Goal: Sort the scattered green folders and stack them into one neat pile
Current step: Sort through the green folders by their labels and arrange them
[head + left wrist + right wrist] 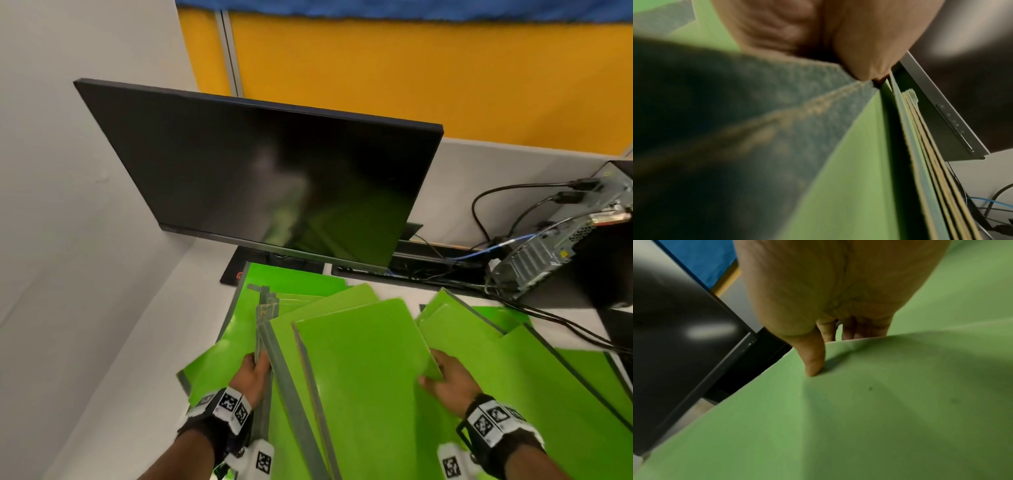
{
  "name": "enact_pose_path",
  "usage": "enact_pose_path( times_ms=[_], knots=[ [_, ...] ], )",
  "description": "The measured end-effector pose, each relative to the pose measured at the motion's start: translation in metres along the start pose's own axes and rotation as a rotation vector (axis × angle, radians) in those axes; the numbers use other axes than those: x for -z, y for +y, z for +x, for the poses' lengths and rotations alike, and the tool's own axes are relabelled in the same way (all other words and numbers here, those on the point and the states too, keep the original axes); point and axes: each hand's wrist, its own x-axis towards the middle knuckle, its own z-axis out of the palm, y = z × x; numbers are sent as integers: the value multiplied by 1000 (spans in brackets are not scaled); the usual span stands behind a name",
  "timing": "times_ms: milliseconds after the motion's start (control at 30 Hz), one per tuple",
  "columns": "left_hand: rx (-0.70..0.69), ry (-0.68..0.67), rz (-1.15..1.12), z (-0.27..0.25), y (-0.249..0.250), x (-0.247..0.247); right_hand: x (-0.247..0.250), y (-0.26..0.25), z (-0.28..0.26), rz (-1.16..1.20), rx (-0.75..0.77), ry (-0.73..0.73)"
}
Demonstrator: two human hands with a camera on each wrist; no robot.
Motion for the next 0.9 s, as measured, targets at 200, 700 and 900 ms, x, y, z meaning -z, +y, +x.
enact_pose_path(
  times_ms=[200, 700, 900],
  knots=[
    [25, -12, -28, 0, -3, -2, -18, -19, -21, 147, -26, -30],
    [-10, -121, -167, -9, 6, 3, -59, -49, -38, 5, -100, 136],
    [12, -72, -90, 0, 0, -3, -59, -52, -31, -230, -84, 50]
  ],
)
